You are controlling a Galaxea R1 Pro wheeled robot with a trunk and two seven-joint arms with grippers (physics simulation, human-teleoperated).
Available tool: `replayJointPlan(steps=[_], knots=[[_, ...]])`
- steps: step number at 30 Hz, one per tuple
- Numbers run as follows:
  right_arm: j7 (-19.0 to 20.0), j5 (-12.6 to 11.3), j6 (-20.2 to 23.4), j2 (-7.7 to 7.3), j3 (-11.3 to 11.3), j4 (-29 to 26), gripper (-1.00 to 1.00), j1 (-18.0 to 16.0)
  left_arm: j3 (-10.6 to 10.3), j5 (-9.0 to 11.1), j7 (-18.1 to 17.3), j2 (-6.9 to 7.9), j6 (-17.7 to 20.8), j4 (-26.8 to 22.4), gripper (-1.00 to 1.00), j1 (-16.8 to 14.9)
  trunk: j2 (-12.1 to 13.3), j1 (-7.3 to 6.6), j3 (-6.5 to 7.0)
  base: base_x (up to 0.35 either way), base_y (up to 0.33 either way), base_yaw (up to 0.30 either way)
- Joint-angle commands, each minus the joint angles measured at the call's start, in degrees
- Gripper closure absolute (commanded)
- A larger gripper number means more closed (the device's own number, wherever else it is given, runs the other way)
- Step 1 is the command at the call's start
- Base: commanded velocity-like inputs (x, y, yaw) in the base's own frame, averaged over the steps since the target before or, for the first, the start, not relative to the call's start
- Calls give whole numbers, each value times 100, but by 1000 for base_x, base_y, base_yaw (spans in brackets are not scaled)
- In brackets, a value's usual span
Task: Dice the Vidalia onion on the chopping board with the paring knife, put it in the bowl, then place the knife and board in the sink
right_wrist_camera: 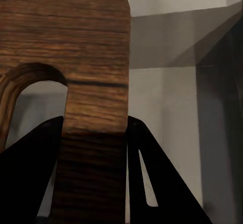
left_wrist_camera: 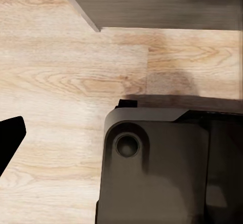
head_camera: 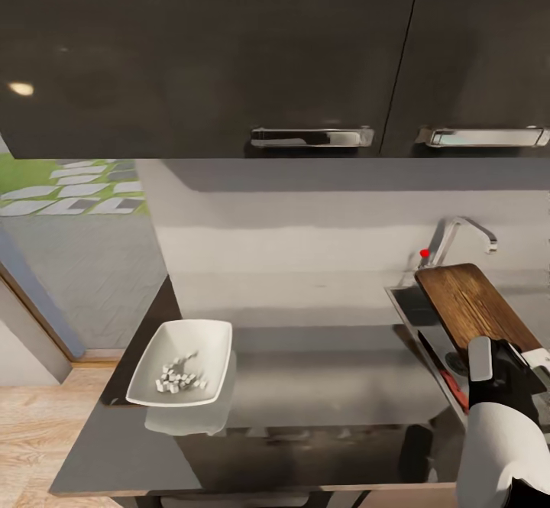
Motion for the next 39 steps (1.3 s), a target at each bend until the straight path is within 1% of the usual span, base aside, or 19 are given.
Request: replayJointPlan(steps=[1, 5, 8, 16, 19, 21, 23, 29, 35, 37, 39], knots=[[-27, -8, 32, 0, -1, 6, 100, -4, -51, 56, 8, -4, -42, 26, -100, -12, -10, 3, -10, 0, -133, 0], [-32, -7, -2, 2, -3, 139, 100, -4, -50, 56, 8, -4, -42, 26, -100, -12, -10, 3, -10, 0, -118, 0], [-32, -10, -128, 2, -3, 243, 100, -4, -51, 56, 8, -4, -42, 26, -100, -12, -10, 3, -10, 0, -34, 0], [-50, -9, -643, 2, -3, 551, 100, -4, -51, 56, 8, -4, -42, 26, -100, -12, -10, 3, -10, 0, -4, 0], [-202, -13, -840, 9, -3, 601, 100, -4, -51, 56, 8, -4, -42, 26, -100, -12, -10, 3, -10, 0, 0, 0], [-305, -14, -1085, 5, -3, 677, 100, -4, -51, 56, 8, -4, -42, 26, -100, -12, -10, 3, -10, 0, 0, 0], [-341, -18, -1218, 1, -3, 789, 100, -4, -50, 56, 8, -4, -42, 26, -100, -12, -10, 3, -10, 0, 0, 0], [-361, -23, -1281, -21, -7, 889, 100, -4, -51, 56, 8, -4, -42, 26, -100, -12, -10, 3, -10, 0, 0, 0], [-361, -36, -1285, -10, -4, 904, 100, -4, -51, 56, 8, -4, -42, 26, -100, -12, -10, 3, -10, 0, 0, 0], [-361, -67, -1282, -8, -3, 904, 100, -4, -51, 56, 8, -4, -42, 26, -100, -12, -10, 3, -10, 0, 0, 0], [-359, -153, -1279, -7, -3, 906, 100, -4, -51, 56, 8, -4, -42, 26, -100, -12, -10, 3, -11, 0, 0, 0]])
